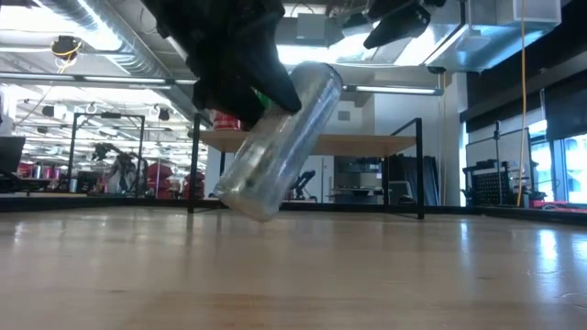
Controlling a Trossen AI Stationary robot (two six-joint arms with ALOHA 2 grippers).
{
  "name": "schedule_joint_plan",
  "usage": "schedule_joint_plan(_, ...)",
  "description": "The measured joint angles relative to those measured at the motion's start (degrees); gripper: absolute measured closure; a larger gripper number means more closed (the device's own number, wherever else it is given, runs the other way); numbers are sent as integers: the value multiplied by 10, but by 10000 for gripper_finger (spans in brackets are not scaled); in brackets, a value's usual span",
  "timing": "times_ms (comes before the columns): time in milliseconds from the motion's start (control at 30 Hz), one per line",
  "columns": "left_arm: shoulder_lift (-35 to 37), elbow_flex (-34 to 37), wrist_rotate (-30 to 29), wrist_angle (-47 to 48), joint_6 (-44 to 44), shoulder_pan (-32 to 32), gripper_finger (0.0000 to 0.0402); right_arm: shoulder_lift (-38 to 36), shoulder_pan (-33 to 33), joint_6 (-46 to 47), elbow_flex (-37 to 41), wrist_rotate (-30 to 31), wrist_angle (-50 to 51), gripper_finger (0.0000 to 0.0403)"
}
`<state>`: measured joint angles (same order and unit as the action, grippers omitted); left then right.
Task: Place canned beverage on shelf
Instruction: Put the top white/yellow soda can on the shelf
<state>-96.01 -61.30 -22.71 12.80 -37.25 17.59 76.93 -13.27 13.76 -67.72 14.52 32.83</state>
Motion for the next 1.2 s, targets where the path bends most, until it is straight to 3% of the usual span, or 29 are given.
schedule_joint_plan(300,0,0,3,3,-1,2,140,13,-3,10,0,-8,6,95)
schedule_joint_plan(767,-51,9,178,16,29,-27,143,59,-37,39,0,-36,-15,95)
schedule_joint_plan(1033,-102,7,216,-9,64,-35,144,70,-65,56,0,-34,-15,95)
schedule_joint_plan(1200,-104,8,208,-32,66,-35,171,70,-81,68,0,-19,-14,95)
